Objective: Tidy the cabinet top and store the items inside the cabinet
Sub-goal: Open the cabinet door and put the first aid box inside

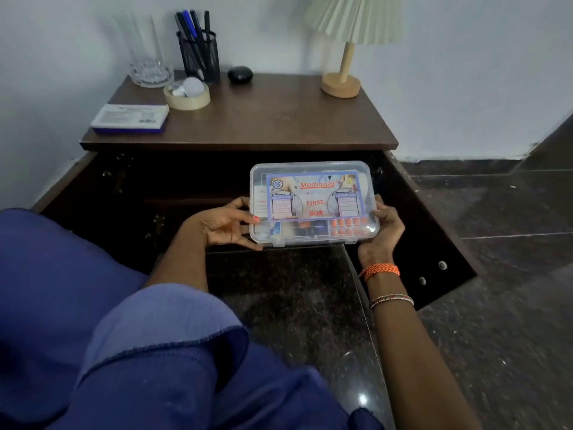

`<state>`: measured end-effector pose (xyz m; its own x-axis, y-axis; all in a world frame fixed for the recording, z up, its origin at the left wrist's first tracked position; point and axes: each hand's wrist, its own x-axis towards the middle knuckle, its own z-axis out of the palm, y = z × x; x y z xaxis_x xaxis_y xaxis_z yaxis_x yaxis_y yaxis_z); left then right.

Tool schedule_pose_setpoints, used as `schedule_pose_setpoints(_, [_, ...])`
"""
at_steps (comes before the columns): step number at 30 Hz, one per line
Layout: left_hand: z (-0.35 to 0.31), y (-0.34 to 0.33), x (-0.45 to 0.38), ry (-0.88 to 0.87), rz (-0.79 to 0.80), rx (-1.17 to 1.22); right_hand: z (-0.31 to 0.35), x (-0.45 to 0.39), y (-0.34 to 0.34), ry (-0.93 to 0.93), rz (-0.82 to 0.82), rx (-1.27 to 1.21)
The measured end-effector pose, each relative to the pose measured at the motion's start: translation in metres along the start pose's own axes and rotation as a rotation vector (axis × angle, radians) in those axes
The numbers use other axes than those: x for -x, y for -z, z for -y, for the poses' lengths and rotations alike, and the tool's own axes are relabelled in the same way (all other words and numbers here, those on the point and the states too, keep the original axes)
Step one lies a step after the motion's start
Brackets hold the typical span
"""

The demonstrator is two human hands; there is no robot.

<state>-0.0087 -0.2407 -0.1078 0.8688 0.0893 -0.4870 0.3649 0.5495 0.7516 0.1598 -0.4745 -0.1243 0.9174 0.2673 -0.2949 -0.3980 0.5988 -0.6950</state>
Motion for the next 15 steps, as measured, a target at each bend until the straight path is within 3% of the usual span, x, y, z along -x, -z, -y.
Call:
schedule_pose_setpoints(6, [0.021, 0.010, -0.005, 0.054, -0.168, -0.002, -0.031, 0.004, 0.022, -0.098, -0.044, 0.199])
schedule_pose_setpoints(15, [0.021, 0.017, -0.011, -0.068, -0.398, 0.042, -0.057, -0.003, 0.016, -0.264, 0.080, 0.413])
